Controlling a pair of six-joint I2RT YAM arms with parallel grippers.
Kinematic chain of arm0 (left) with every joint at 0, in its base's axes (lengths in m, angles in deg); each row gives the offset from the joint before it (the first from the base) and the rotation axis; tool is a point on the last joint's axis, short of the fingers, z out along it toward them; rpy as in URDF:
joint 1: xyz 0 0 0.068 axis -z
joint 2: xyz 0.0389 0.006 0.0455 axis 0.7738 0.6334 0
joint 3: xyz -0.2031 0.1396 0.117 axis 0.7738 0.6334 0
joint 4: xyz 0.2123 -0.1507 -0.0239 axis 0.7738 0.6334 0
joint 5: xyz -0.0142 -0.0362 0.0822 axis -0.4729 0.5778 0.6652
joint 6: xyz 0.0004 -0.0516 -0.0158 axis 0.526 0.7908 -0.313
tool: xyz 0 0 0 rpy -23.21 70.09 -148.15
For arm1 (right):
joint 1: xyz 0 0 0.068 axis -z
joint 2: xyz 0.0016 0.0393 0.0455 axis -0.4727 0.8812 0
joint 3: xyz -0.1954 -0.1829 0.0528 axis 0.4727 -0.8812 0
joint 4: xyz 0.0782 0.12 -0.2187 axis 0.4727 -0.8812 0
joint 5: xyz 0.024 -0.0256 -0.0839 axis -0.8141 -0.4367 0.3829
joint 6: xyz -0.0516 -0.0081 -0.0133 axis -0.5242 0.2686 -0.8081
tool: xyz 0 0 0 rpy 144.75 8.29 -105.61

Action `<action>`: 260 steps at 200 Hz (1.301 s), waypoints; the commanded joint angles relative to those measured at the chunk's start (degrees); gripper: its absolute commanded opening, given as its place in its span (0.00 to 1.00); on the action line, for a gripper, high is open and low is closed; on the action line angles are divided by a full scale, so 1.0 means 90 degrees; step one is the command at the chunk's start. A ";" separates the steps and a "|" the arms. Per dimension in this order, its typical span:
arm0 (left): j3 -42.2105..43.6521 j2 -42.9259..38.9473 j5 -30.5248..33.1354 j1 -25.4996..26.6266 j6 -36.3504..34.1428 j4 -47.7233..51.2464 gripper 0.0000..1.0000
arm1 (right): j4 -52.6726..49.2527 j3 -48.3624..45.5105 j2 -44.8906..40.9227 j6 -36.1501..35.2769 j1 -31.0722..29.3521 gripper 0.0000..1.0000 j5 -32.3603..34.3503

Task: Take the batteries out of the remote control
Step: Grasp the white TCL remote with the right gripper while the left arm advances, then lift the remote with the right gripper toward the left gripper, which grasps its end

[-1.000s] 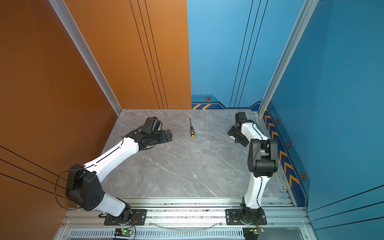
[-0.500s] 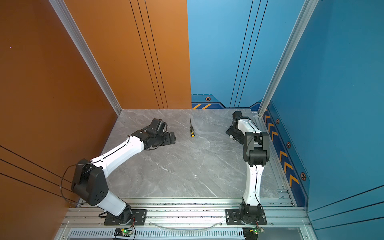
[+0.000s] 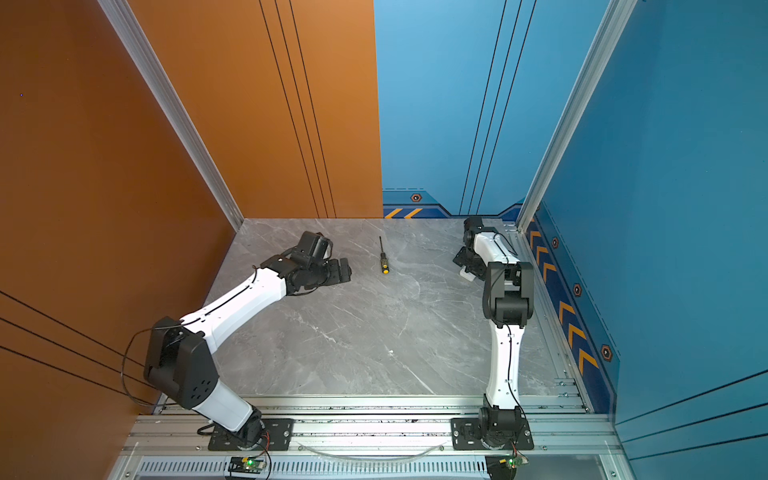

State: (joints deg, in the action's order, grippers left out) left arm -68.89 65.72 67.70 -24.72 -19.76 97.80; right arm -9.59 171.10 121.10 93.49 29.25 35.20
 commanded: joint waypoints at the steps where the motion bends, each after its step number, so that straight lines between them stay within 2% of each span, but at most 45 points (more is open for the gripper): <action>1: -0.0253 0.0121 -0.0120 -0.0093 -0.0103 0.0169 0.98 | -0.0304 0.0110 0.0087 -0.0191 0.0002 0.82 0.0115; 17: -0.0304 0.0120 -0.0119 -0.0130 -0.0122 0.0183 0.98 | -0.0296 0.0120 0.0099 -0.0270 -0.0008 0.80 0.0119; 45: -0.0354 0.0119 -0.0132 -0.0208 -0.0112 0.0183 0.98 | -0.0304 0.0085 0.0089 -0.0359 0.0002 0.67 0.0081; 60: -0.0364 0.0110 -0.0148 -0.0247 -0.0080 0.0176 0.98 | -0.0305 0.0036 0.0034 -0.0393 -0.0009 0.65 0.0117; 81: -0.0392 0.0117 -0.0180 -0.0297 0.0046 0.0169 0.98 | -0.0283 -0.0080 -0.0116 -0.0437 -0.0017 0.51 0.0100; 102: -0.0546 0.0187 -0.0316 -0.0346 0.0221 0.0160 0.98 | -0.0051 -0.0348 -0.0454 -0.0614 -0.0114 0.41 0.0038; 118: -0.0696 0.0259 -0.0604 -0.0385 0.0396 0.0024 0.98 | 0.0190 -0.0606 -0.0800 -0.0762 -0.0209 0.38 -0.0069; 134: -0.0867 0.0345 -0.0936 -0.0399 0.0666 -0.0190 0.98 | 0.0720 -0.1265 -0.1305 -0.1021 -0.0355 0.32 -0.0410; 162: -0.1158 0.0537 -0.1404 -0.0369 0.1114 -0.0687 0.98 | 0.1414 -0.2047 -0.2384 -0.1820 -0.0927 0.30 -0.0334; 172: -0.1217 0.0615 -0.1599 -0.0367 0.1211 -0.0930 0.98 | 0.1824 -0.2477 -0.2856 -0.2242 -0.1278 0.34 -0.0222; 201: -0.1198 0.0732 -0.2146 -0.0328 0.1504 -0.1913 0.98 | 0.2992 -0.3684 -0.4104 -0.3268 -0.2267 0.35 0.0024; 234: -0.0704 0.0499 -0.2791 -0.0241 0.1850 -0.3560 0.98 | 0.3406 -0.4189 -0.4735 -0.3398 -0.2719 0.35 -0.0286; 260: -0.0306 0.0403 -0.3079 -0.0084 0.2015 -0.4177 0.98 | 0.3415 -0.4145 -0.4908 -0.3623 -0.2980 0.34 -0.0654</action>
State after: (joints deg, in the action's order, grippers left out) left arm -74.59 71.14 45.80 -27.06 -4.02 69.78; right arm 17.34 134.32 78.54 64.95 3.55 31.94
